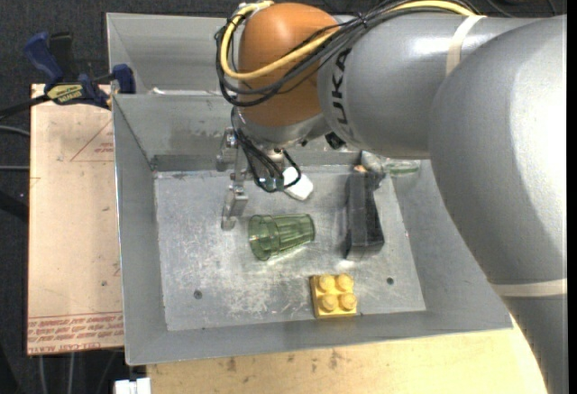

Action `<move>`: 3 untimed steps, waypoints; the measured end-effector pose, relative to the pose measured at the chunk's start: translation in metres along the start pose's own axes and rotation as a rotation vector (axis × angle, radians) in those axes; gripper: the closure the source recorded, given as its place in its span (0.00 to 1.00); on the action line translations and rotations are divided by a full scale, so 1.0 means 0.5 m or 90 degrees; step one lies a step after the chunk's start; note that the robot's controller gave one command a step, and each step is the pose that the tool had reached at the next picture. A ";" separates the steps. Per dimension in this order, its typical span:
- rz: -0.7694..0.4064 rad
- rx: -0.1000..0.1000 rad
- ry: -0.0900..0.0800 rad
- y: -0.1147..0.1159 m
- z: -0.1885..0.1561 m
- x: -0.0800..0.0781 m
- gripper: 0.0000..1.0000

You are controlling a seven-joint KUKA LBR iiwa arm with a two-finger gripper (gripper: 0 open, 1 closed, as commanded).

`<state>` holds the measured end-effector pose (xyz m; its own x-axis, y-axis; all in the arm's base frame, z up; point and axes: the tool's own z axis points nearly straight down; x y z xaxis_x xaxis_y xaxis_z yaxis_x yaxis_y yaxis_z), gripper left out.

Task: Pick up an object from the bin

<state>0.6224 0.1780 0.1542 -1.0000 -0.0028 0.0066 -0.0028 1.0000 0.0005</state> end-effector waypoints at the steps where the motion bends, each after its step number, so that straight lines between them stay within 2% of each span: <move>1: 0.002 -0.001 -0.005 -0.001 -0.010 -0.003 0.00; 2: -0.036 -0.002 -0.008 -0.029 0.007 0.015 0.00; 3: -0.160 0.000 -0.005 -0.128 0.066 0.050 0.00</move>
Offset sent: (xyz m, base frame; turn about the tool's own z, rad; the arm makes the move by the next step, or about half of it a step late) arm -0.0357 -0.0691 -0.0348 -0.1961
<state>0.5972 0.1138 0.1211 -0.9680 -0.2510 -0.0015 -0.2510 0.9680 0.0015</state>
